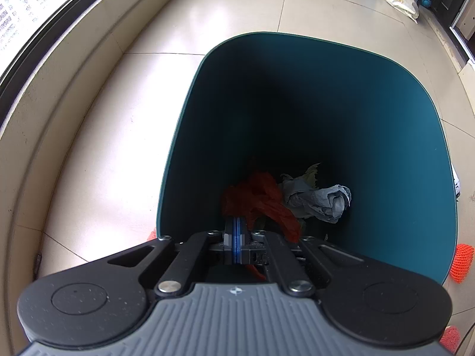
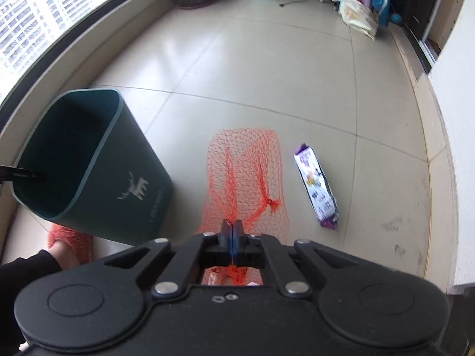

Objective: Collect trash
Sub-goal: 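Lift the red mesh net into the bin and open the right tool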

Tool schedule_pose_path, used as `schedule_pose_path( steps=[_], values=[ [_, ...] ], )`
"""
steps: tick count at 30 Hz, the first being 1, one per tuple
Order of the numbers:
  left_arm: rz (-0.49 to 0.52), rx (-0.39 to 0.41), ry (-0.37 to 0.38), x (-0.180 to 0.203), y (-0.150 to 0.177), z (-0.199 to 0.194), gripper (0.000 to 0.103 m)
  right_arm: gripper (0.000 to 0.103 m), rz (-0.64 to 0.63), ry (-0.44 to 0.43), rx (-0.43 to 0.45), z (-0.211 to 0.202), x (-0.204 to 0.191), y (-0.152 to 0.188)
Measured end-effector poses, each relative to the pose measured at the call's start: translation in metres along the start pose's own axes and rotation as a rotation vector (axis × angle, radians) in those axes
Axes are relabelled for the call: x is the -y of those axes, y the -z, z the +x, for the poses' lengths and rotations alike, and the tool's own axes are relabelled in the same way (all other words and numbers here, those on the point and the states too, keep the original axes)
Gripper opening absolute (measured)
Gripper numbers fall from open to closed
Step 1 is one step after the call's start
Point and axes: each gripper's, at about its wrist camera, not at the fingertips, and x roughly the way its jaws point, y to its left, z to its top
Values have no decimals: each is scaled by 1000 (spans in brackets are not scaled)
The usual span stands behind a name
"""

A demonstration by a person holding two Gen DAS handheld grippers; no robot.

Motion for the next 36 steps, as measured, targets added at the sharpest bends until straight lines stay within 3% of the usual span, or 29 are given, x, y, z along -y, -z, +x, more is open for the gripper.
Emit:
schedule_pose_path(
  steps=[8,14,24,30,36],
  values=[
    [-3,-2,8,-4,-1,0,0,0,-159,-202,134,-51,-76,-51],
    [-10,-4,16,-7,-1,1,0,0,-259,-284,197,-48,-137,-81],
    [-11,-7,31,-11,-3,0,0,0,-239,-355,128,41,-190,-108],
    [0,-10,41,-10,-3,1,0,0,-217,-348,6,114,-206,-95],
    [14,-12,38,-11,-4,4,0,0,-212,-315,-76,158,-215,-76]
  ],
)
